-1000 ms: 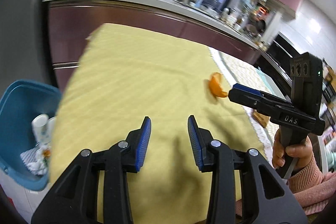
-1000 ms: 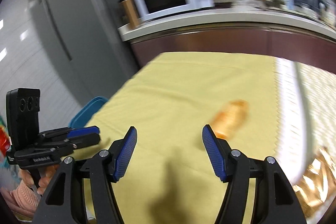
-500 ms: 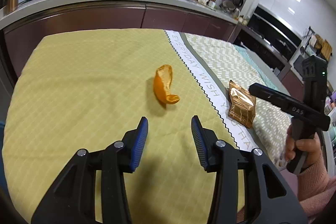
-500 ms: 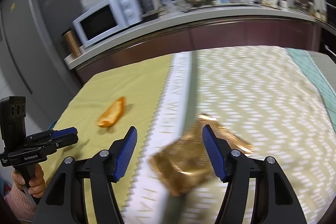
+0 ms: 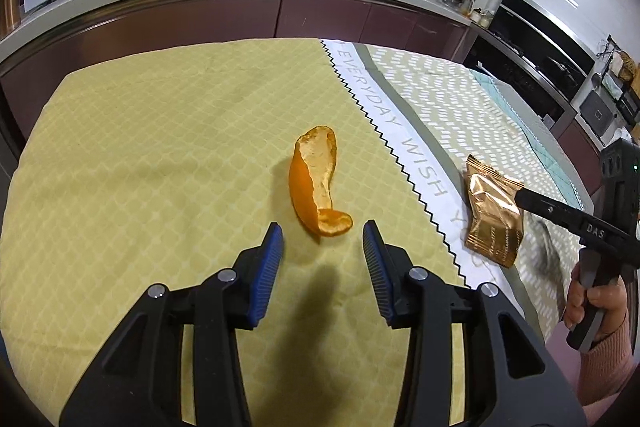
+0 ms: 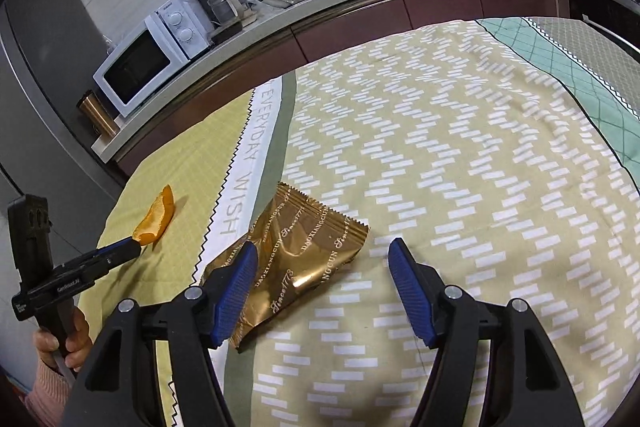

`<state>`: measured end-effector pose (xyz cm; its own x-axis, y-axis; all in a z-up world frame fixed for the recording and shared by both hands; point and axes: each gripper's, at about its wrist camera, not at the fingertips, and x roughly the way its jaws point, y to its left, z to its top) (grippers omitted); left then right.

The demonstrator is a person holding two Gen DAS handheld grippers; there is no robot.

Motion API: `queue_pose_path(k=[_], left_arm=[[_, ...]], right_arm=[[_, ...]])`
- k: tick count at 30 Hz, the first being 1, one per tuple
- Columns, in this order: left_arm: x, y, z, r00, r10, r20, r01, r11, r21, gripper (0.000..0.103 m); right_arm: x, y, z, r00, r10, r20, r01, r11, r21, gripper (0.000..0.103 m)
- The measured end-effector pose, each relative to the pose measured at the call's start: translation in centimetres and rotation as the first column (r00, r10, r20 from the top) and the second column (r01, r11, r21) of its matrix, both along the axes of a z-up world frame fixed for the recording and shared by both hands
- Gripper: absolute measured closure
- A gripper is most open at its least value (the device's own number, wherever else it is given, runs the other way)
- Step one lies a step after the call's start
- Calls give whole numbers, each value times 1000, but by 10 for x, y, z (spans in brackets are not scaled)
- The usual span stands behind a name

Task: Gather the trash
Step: 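Grasp the gold snack packet with the right gripper while the left grasps the orange peel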

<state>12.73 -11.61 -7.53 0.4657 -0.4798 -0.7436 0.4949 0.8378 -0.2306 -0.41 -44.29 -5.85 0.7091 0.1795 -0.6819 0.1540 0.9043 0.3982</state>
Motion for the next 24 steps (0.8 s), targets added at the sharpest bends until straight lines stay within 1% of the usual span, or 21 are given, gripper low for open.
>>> queue_pose_path(k=[2, 7, 12, 16, 17, 19, 21, 22, 24], left_arm=[[5, -3, -3, 1000, -1, -9, 2, 1000, 5, 65], [14, -10, -8, 999, -3, -32, 4, 1000, 17, 75], [17, -13, -9, 999, 6, -34, -5, 1000, 21, 77], [20, -18, -9, 999, 12, -37, -11, 1000, 20, 80], [20, -18, -9, 999, 14, -36, -13, 1000, 21, 81], [19, -18, -9, 999, 15, -37, -15, 1000, 18, 81], [16, -17, -9, 999, 18, -36, -17, 1000, 15, 82], [15, -16, -9, 999, 19, -38, -19, 1000, 11, 82], [13, -14, -10, 999, 24, -39, -24, 1000, 6, 83]], right_arm=[[2, 1, -1, 1000, 10, 3, -10, 1000, 18, 36], [6, 8, -1, 999, 37, 14, -38, 998, 43, 35], [11, 18, 0, 997, 70, 21, -71, 996, 55, 35], [14, 24, 0, 996, 85, 21, -86, 994, 65, 47], [14, 26, 0, 996, 86, 22, -88, 994, 66, 48], [15, 27, 0, 995, 96, 23, -97, 992, 76, 57], [17, 28, -1, 995, 100, 22, -101, 991, 84, 60], [17, 28, -1, 995, 102, 22, -104, 991, 89, 65], [18, 29, -1, 993, 111, 25, -113, 987, 111, 73]])
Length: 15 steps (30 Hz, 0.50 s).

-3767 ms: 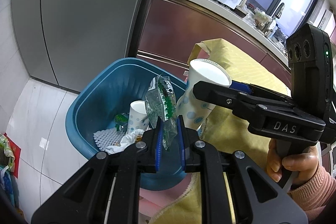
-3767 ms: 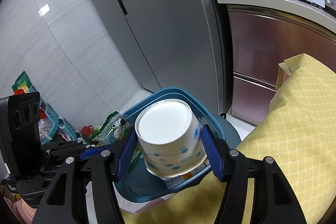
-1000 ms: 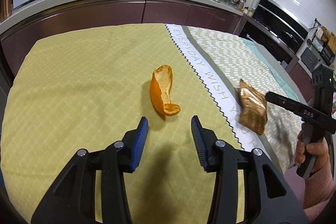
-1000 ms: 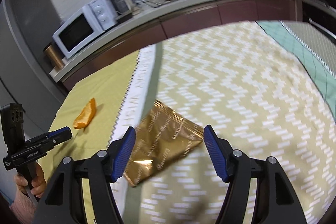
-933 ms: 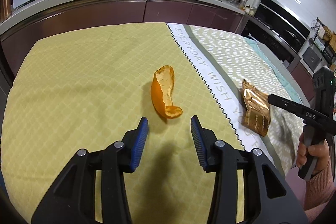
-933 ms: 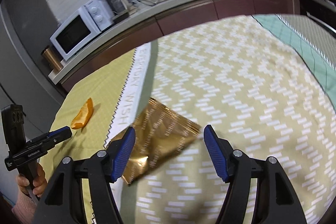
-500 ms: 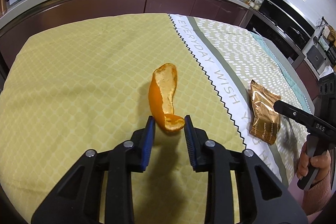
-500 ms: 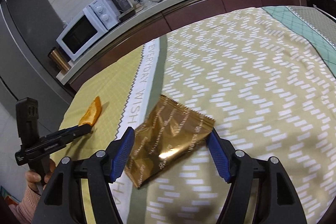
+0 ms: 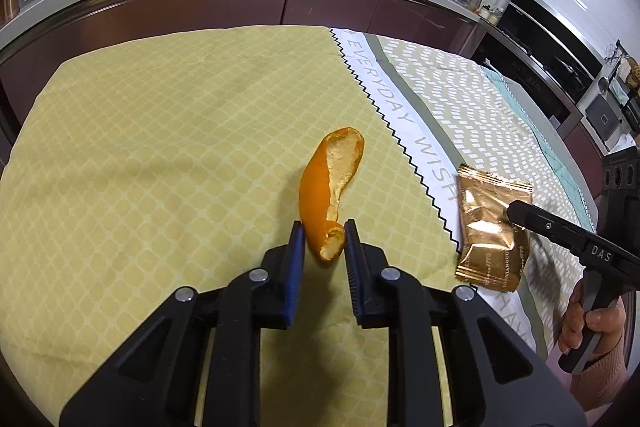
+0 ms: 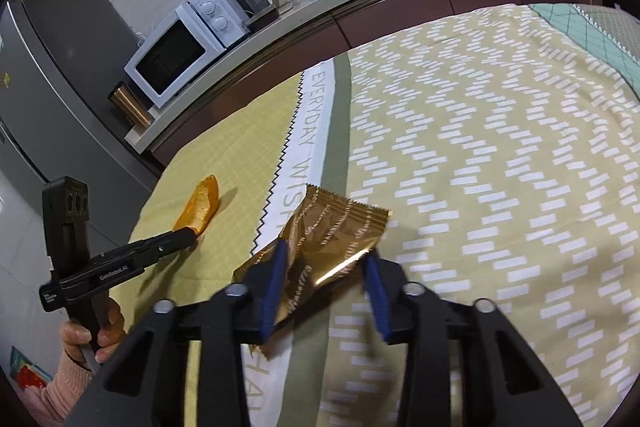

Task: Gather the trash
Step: 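Grasp the gold snack packet with the right gripper while the left grasps the orange peel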

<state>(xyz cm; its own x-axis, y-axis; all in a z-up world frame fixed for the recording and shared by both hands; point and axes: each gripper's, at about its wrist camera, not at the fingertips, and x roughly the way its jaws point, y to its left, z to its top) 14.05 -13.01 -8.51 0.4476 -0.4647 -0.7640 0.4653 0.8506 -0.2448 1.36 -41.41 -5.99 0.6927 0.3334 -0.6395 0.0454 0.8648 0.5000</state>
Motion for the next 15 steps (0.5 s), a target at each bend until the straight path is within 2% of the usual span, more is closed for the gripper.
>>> queue_pose_path(k=[1, 4, 7, 15], left_arm=[[-1, 1, 0, 1000, 3, -1, -3, 1000, -3, 84], [-4, 6, 0, 1000, 10, 0, -10, 1000, -10, 85], [-8, 12, 1, 1000, 20, 0, -20, 1000, -17, 85], [-20, 40, 11, 998, 62, 8, -61, 997, -45, 87]], right_arm=[[0, 1, 0, 1000, 6, -1, -6, 1000, 8, 81], [1, 5, 1, 1000, 20, 5, -20, 1000, 24, 92], [4, 10, 4, 999, 37, 18, -37, 999, 37, 97], [10, 29, 22, 993, 95, 76, -99, 994, 49, 100]])
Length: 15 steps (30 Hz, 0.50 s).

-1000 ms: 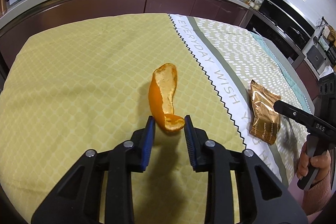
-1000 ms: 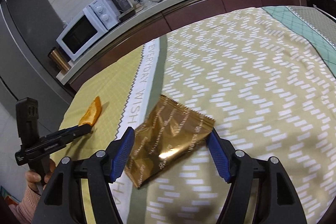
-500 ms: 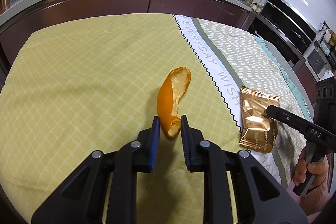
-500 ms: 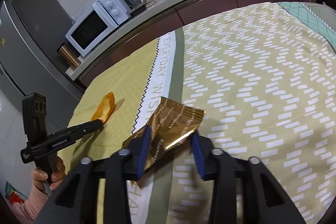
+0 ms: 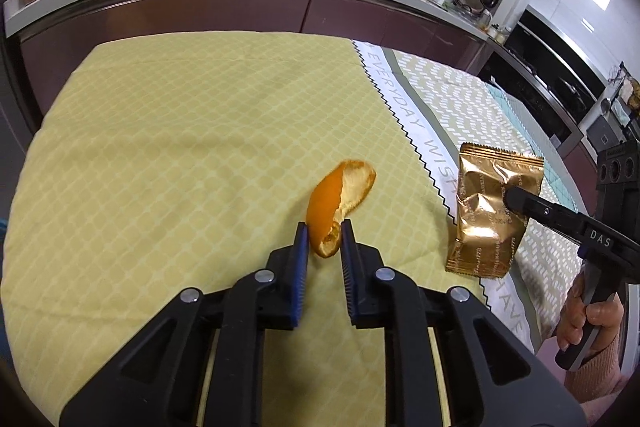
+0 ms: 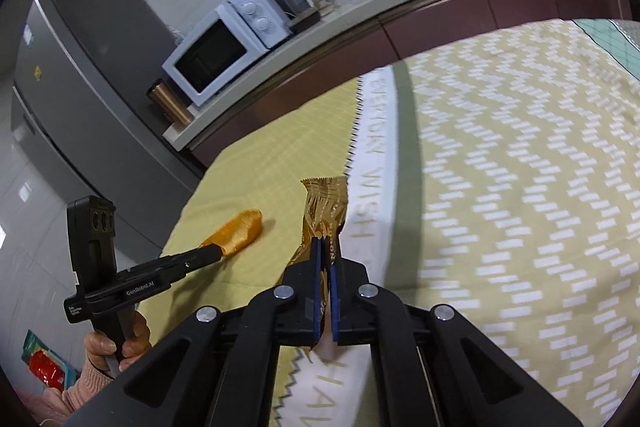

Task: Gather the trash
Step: 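Grasp the gold snack packet with the right gripper while the left grasps the orange peel, then carry the orange peel and gold packet over the blue bin with both grippers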

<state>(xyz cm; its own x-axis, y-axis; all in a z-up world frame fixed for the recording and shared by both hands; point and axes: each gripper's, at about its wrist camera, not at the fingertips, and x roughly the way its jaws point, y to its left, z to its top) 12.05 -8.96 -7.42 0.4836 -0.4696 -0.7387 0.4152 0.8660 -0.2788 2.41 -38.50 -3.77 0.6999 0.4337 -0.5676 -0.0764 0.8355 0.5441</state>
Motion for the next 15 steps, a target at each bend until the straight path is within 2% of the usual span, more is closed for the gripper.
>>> queue_pose_path(k=[15], left_arm=[[-40, 55, 20, 995, 78, 67, -78, 997, 9, 89]], right_arm=[[9, 40, 22, 993, 99, 61, -101, 994, 32, 101]])
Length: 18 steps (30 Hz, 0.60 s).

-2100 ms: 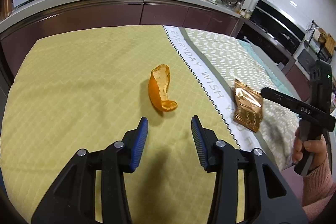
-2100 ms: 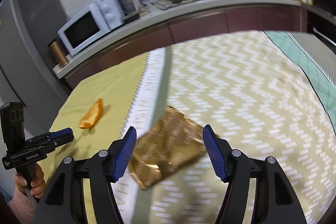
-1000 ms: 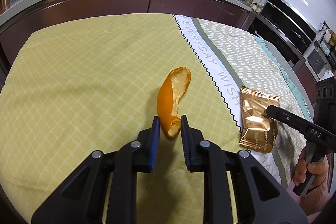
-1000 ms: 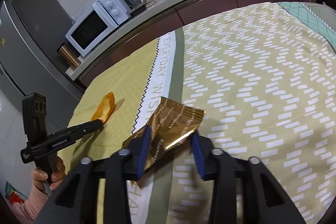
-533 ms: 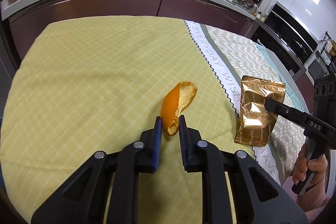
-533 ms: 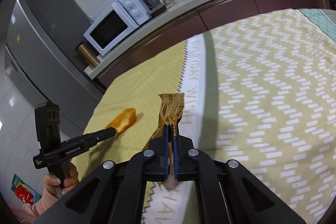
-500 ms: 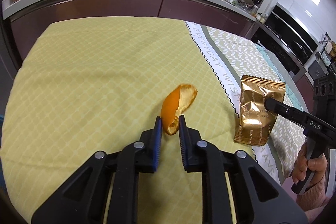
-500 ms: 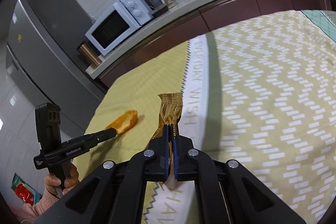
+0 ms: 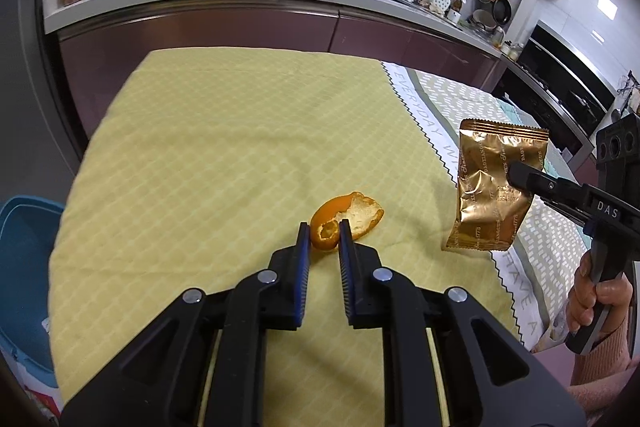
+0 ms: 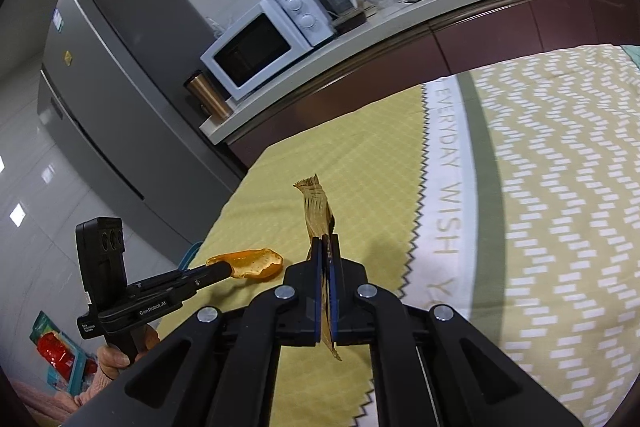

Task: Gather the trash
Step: 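Carry the orange peel and gold packet over the blue bin with both grippers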

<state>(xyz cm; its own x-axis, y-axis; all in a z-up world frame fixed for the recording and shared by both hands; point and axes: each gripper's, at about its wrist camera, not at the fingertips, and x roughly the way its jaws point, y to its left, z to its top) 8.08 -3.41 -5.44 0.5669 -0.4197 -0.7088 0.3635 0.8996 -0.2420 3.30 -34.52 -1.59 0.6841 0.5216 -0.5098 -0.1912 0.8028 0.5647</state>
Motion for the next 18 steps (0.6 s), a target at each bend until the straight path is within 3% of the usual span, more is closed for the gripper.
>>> queue_pose_path(k=[18], left_arm=[[-24, 56, 12, 995, 96, 40, -95, 995, -14, 89]], right_arm=[[12, 58, 11, 992, 127, 22, -128, 991, 37, 101]])
